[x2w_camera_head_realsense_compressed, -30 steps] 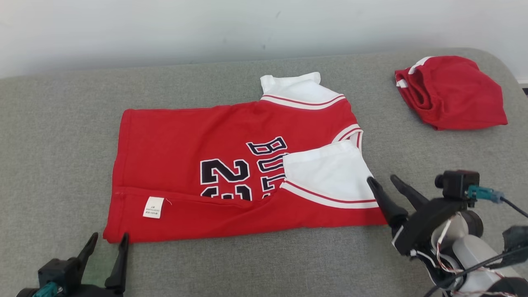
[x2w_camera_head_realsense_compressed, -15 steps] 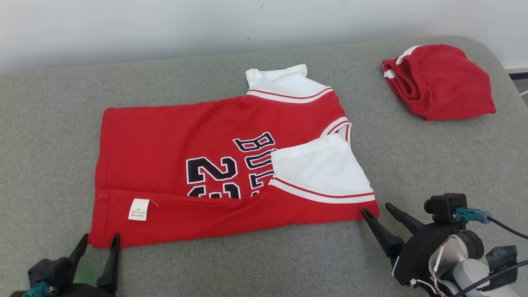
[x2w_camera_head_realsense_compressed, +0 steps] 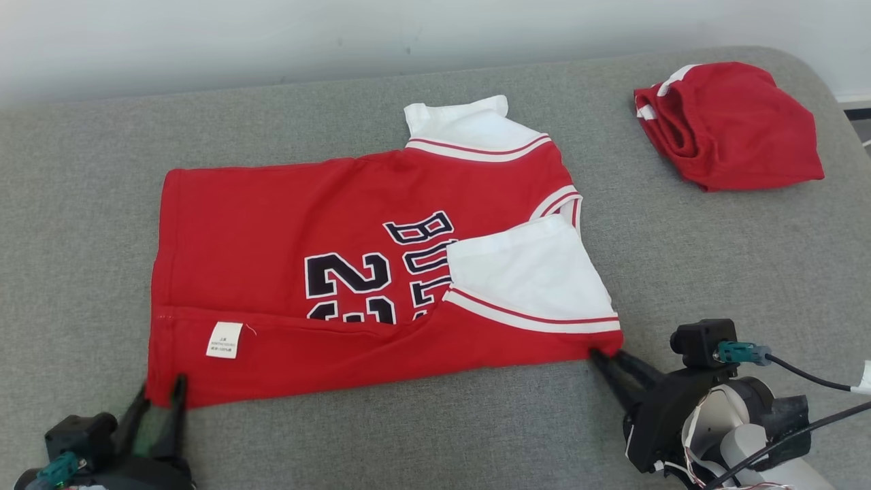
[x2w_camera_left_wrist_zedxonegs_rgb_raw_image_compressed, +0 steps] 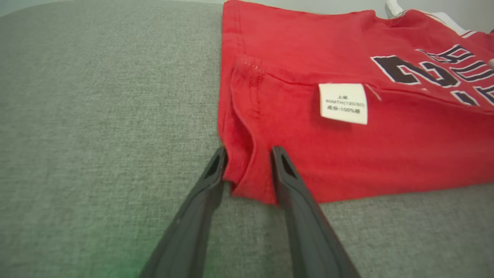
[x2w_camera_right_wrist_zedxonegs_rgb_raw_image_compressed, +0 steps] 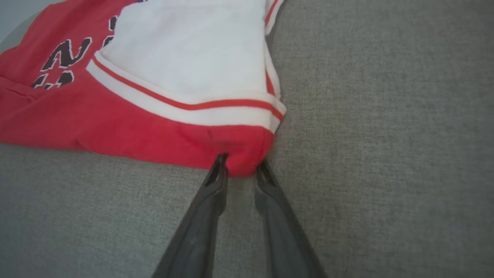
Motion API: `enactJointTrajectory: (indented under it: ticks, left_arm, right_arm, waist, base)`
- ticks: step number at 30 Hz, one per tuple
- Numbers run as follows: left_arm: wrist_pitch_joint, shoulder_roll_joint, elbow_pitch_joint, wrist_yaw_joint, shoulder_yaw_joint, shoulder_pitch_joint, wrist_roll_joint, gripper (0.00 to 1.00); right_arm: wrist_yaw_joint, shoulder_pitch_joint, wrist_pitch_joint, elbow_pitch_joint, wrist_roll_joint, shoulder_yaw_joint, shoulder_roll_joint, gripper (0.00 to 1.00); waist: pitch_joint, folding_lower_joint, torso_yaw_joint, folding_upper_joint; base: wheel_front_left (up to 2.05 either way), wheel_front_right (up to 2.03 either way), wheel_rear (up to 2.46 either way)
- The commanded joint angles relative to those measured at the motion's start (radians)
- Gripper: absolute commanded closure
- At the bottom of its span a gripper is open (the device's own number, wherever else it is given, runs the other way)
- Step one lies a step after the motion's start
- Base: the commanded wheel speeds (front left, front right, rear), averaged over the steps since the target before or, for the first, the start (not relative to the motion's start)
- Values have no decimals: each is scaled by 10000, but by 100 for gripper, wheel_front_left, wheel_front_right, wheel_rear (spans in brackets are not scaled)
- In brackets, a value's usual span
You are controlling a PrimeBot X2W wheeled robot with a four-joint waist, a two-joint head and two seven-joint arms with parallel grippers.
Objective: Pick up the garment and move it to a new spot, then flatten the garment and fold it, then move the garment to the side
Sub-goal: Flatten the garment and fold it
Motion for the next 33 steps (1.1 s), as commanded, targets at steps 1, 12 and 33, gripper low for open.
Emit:
enactJointTrajectory:
  ticks: [1,12,33]
  left_arm:
    - [39,-66,144,-74,7,24,142,100]
    - [24,-336,-782,-53,185,933,591,100]
    - [359,-462,-3093,740,474,3588,291,100]
  right_arm:
    - [-1,-71,-91,99,16,49,51,100]
    - [-3,757,-255,-275,1121,-843,-184,100]
    - [-6,4451,2798,-3912,1355,-3001,-566,100]
  waist:
    - [-3,1,30,0]
    - [-595,1,297,0]
    - [-1141,1,350,0]
  base:
    - [0,0,0]
    - [0,0,0]
    - [0,0,0]
